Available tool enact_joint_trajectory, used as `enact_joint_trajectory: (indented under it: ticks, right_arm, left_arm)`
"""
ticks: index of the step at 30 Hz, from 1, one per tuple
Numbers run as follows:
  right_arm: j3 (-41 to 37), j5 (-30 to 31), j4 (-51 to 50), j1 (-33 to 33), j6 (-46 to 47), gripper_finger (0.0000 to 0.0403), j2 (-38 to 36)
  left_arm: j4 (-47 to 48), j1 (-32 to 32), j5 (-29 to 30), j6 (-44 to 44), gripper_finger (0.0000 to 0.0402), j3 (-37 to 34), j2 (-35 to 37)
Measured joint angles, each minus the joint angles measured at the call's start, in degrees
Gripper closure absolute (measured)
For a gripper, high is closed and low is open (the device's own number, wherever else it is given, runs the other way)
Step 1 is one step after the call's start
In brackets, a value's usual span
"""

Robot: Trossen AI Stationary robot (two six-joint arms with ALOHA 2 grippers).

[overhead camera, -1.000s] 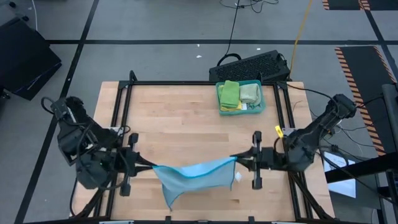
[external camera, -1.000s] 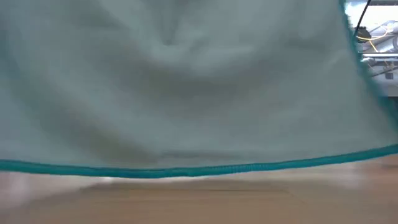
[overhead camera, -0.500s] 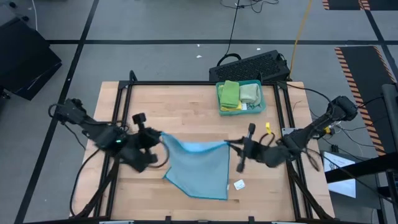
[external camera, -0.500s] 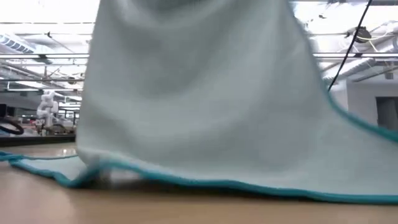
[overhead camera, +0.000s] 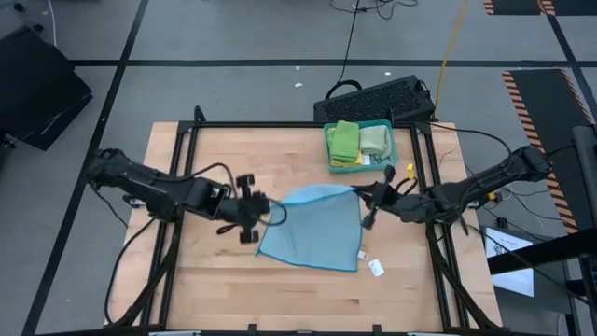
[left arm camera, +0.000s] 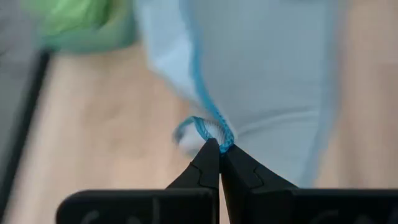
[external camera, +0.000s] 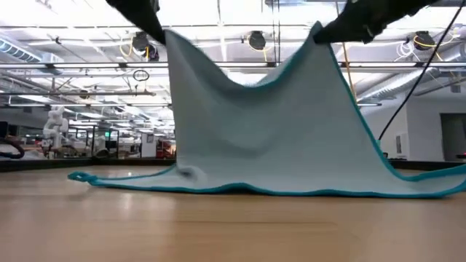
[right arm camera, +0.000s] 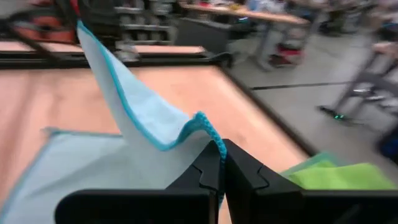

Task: Fold microfiber towels
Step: Fold the blue microfiber cloth

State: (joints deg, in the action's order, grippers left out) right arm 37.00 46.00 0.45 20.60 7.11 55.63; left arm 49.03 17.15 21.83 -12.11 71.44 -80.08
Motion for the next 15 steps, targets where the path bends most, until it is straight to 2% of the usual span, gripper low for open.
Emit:
enact_joint_trajectory:
  ticks: [2, 4, 6, 8, 9, 10, 11, 15]
  right_arm:
    - [-1.7, -3.1, -0.3, 0.0, 1.5, 0.0397, -2.1]
    - [-3.5, -4.5, -0.3, 0.0, 2.6, 0.0397, -4.0]
    - [-5.1, -5.1, -0.4, 0.0, 2.7, 0.0397, -5.3]
    - [-6.5, -5.2, -0.4, 0.0, 2.5, 0.0397, -6.6]
    - [-7.0, -5.2, -0.6, -0.1, 2.5, 0.0397, -7.1]
    - [-7.3, -5.2, -0.3, -0.4, 2.5, 0.0397, -7.5]
    - [-7.7, -5.1, -0.2, -0.7, 2.7, 0.0397, -7.9]
    - [-8.9, -3.8, -0.2, -1.6, 3.3, 0.0397, -8.4]
  left_arm:
    - [-3.5, 2.4, -1.2, 2.4, 0.0398, 0.1, 0.8]
    - [-7.8, 3.8, 1.0, 5.8, 0.0398, 0.2, 1.4]
    - [-9.3, 3.3, 9.2, 7.2, 0.0398, 0.3, 1.8]
    - [-8.2, 0.8, 21.6, 5.4, 0.0398, 0.3, 1.8]
    - [-7.1, -1.4, 25.8, 4.1, 0.0398, 0.3, 1.6]
    - [-6.2, -4.1, 26.8, 3.4, 0.0398, 0.3, 1.4]
    - [-5.7, -7.0, 25.8, 3.2, 0.0398, 0.3, 1.0]
    - [-6.0, -17.2, 10.9, 5.2, 0.0398, -0.4, 0.1]
